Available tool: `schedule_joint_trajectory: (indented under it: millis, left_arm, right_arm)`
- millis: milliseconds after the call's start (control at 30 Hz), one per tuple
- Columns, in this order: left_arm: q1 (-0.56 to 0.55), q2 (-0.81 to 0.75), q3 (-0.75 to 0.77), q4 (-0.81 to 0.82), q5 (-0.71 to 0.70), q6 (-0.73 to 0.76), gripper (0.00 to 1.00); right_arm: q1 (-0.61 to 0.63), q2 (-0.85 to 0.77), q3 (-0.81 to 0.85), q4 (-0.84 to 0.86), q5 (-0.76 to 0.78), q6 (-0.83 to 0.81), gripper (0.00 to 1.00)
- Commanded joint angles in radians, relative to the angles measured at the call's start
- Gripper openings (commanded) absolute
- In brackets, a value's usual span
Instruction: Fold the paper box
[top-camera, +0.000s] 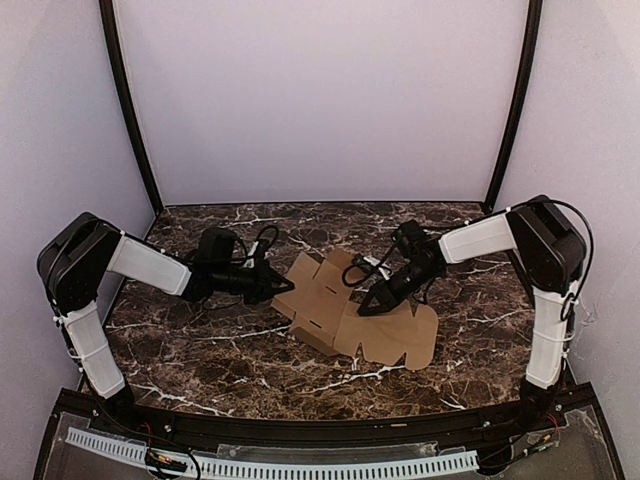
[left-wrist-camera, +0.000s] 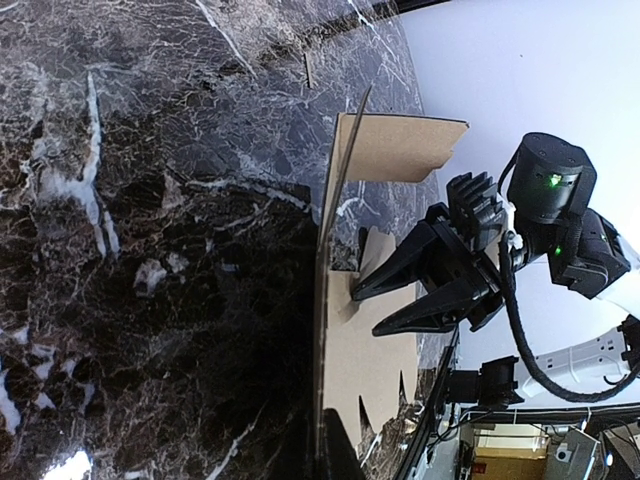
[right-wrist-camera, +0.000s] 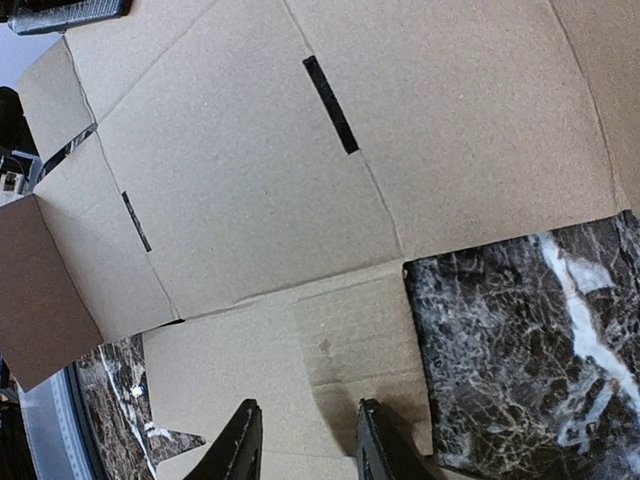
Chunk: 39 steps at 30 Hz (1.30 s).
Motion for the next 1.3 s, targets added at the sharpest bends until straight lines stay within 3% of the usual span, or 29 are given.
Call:
schedule_joint_trajectory:
  millis: [0, 233, 433, 533, 700, 967, 1267]
  left_arm:
    - [0.004, -0.021, 0.002, -0.002, 0.009, -0.002, 0.01]
    - [0.008, 0.004, -0.017, 0.132, 0.044, -0.220, 0.01]
    - [0.018, 0.059, -0.047, 0.289, 0.047, -0.411, 0.01]
    - [0.020, 0.090, -0.082, 0.463, 0.046, -0.561, 0.01]
    - [0.024, 0.142, -0.125, 0.606, 0.039, -0.682, 0.01]
    - [0.026, 0.172, -0.154, 0.712, 0.032, -0.755, 0.01]
    - [0.027, 0.175, -0.163, 0.731, 0.040, -0.765, 0.01]
  right_arm:
    - [0.002, -0.099, -0.030, -0.076, 0.119, -0.063, 0.33]
    - [0.123, -0.419, -0.128, -0.042, 0.296, -0.319, 0.52]
    - [0.344, -0.426, -0.184, -0.056, 0.520, -0.425, 0.58]
    - [0.393, -0.413, -0.194, -0.052, 0.571, -0.430, 0.61]
    - [0.437, -0.419, -0.216, -0.036, 0.658, -0.450, 0.67]
    - [0.463, -0.423, -0.260, 0.042, 0.792, -0.439, 0.65]
    - [0.462, -0.417, -0.263, 0.113, 0.865, -0.414, 0.45]
